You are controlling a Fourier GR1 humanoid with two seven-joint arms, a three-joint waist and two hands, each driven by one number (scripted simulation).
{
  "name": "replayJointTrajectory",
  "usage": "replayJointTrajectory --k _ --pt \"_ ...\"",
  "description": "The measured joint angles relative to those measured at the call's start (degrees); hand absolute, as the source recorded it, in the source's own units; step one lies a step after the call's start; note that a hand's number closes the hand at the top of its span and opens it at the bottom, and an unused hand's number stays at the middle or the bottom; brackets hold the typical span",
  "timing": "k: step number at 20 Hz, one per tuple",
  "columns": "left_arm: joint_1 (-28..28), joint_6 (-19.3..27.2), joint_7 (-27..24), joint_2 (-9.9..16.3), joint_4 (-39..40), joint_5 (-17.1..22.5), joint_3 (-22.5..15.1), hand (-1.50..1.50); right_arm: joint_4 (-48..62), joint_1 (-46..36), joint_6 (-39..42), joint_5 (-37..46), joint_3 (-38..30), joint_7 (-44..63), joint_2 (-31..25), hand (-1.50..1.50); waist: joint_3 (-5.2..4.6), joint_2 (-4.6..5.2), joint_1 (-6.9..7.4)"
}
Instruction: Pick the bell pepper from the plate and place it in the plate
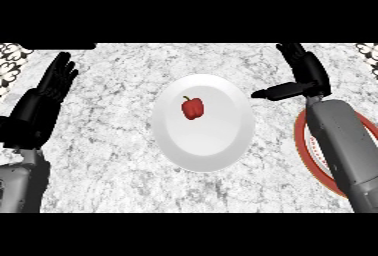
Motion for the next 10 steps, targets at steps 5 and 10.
replayJointTrajectory --k 5,10 --pt "0.94 -0.45 1.52 -0.06 -2.54 0.49 -0.12 0.00 3.50 1.22 6.75 -0.40 -3.10 -4.46 -6.13 -1.50 0.01 0.04 0.35" --pt "1.66 -0.53 0.63 -0.73 -2.27 0.20 -0.37 0.00 8.27 1.70 12.43 0.22 -5.43 -9.19 -10.87 -1.50 0.01 0.10 0.50"
